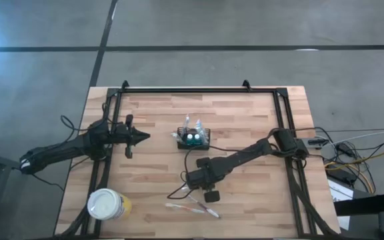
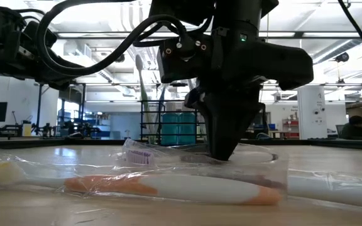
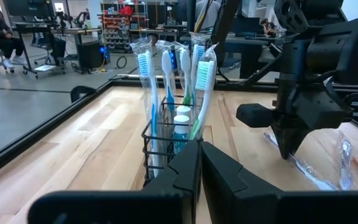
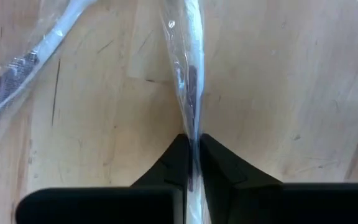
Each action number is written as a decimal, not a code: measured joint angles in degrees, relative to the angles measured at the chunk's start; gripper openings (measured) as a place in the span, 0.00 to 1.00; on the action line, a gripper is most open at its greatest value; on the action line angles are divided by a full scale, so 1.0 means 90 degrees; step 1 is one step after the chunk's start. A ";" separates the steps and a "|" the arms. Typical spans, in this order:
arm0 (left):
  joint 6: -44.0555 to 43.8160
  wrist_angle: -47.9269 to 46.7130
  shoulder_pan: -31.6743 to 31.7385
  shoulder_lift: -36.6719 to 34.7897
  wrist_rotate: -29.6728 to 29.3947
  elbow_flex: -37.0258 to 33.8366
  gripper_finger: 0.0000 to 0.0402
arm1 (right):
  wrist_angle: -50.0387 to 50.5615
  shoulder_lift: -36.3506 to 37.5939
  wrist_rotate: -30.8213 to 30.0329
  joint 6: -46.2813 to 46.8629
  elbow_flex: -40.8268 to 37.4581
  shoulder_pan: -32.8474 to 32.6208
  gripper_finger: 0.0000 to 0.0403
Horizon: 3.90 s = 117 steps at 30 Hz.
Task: Pick & Place toothbrushing station
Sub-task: Put the violet toothbrush into the wire organizer
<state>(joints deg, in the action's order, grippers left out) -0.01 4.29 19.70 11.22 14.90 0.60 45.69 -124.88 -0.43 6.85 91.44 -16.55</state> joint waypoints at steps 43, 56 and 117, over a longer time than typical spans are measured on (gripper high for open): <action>-0.0806 0.1684 -0.0290 0.0181 0.0125 0.0172 0.37 | -1.0140 0.2707 0.1064 -0.0223 -0.4714 0.1462 0.05; -0.0311 0.2020 -0.1182 0.1573 -0.0062 0.1324 0.53 | -0.9867 0.2707 0.0937 -0.0297 -0.3957 0.1532 0.05; 0.0541 0.3345 -0.1887 0.5177 -0.0408 0.2922 0.06 | -0.8466 0.2722 -0.0120 -0.0633 -0.3121 0.1673 0.31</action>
<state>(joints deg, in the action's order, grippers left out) 4.86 34.40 2.72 57.82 11.22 26.89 -30.50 -100.38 -1.51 1.16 63.35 -1.50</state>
